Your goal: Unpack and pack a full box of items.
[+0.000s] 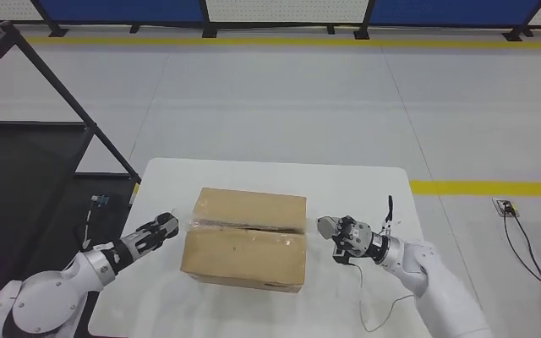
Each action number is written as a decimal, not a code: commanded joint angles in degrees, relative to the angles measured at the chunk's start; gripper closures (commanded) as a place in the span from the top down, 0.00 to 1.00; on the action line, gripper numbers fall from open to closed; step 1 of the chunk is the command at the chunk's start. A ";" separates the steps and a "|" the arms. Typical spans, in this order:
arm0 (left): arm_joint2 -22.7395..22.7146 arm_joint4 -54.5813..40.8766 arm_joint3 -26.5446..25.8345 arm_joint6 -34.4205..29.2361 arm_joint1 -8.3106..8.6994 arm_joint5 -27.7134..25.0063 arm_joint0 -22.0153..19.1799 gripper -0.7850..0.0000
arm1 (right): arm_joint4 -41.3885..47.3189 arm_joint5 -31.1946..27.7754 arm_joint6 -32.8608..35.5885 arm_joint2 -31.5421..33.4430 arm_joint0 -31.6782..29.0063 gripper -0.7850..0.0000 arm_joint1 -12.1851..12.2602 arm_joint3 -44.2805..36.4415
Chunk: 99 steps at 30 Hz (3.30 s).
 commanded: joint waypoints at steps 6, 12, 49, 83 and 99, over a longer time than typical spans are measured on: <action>0.47 0.26 0.49 -0.88 0.13 0.83 -0.67 0.00 | 16.52 0.00 -16.58 -0.40 -0.12 0.00 0.89 -0.70; 0.47 0.28 0.59 -1.01 0.15 0.92 -0.68 0.00 | 17.45 0.00 -17.93 -0.21 -0.02 0.00 1.06 -0.97; 3.37 -0.45 4.91 -5.31 0.70 7.75 -5.23 0.00 | 43.69 -13.62 -43.15 -2.18 -1.63 0.00 2.15 -5.18; 1.09 -10.97 8.39 -11.67 1.74 8.66 -6.28 0.00 | 51.30 -13.74 -47.52 -1.96 -1.33 0.00 2.73 -4.91; 2.99 -9.68 10.49 -10.56 2.08 9.62 -7.79 0.31 | 50.31 -16.83 -48.61 -2.34 -0.84 0.00 2.47 -3.68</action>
